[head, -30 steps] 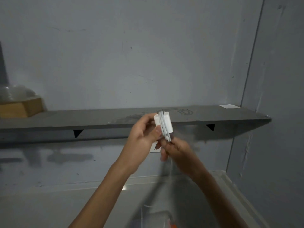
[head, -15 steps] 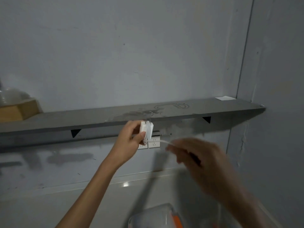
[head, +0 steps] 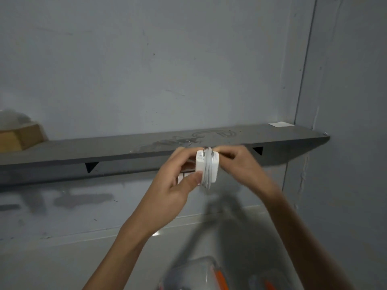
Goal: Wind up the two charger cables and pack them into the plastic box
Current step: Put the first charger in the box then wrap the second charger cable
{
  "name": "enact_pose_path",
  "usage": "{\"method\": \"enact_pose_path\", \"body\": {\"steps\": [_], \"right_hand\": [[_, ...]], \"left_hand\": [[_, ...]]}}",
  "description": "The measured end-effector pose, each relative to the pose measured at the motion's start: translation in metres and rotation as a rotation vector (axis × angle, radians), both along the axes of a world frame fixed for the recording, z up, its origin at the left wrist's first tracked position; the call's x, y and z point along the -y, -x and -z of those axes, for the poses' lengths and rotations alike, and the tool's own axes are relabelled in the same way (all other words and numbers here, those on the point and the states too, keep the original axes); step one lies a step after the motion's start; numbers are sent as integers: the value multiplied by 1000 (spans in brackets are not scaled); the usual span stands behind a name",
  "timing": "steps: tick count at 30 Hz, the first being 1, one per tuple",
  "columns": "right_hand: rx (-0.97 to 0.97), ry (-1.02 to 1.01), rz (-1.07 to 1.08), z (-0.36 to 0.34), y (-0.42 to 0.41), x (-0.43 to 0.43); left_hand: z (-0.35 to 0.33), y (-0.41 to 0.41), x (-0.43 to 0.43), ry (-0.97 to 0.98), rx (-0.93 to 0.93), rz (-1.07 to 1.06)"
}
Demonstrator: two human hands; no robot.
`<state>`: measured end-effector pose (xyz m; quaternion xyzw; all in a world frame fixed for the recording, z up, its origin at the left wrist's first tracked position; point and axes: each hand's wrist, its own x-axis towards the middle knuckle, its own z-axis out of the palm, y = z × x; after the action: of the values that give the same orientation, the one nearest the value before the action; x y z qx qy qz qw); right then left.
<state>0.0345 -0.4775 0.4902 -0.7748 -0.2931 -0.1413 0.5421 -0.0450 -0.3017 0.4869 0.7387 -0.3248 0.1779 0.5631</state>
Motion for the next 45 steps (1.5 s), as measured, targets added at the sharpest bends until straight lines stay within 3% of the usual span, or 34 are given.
{"method": "enact_pose_path", "body": {"steps": [8, 13, 16, 18, 23, 25, 28, 32, 37, 41, 45], "right_hand": [[-244, -234, 1, 102, 37, -44], [-211, 41, 63, 134, 89, -46], [-40, 199, 142, 101, 108, -28], [260, 260, 344, 71, 107, -11], [694, 251, 515, -9, 75, 21], [614, 193, 493, -30, 56, 25], [341, 94, 325, -36, 31, 26], [69, 43, 119, 1, 4, 4], [-27, -25, 80, 75, 3, -27], [-234, -193, 81, 120, 38, -49], [-238, 65, 178, 141, 81, -55]], "left_hand": [[17, -53, -5, 377, -304, -144], [22, -87, -22, 373, -299, -323], [38, -92, -28, 160, -283, -364], [50, -86, -27, 42, -262, -340], [65, -36, -9, -111, -163, -166], [57, -14, 2, -169, -102, -91], [40, 12, 6, -133, -28, 15], [22, 19, 0, -24, -135, 42], [22, -4, -10, 34, -212, -123], [31, -34, -12, 149, -345, -225], [51, -72, -15, 167, -387, -336]]}}
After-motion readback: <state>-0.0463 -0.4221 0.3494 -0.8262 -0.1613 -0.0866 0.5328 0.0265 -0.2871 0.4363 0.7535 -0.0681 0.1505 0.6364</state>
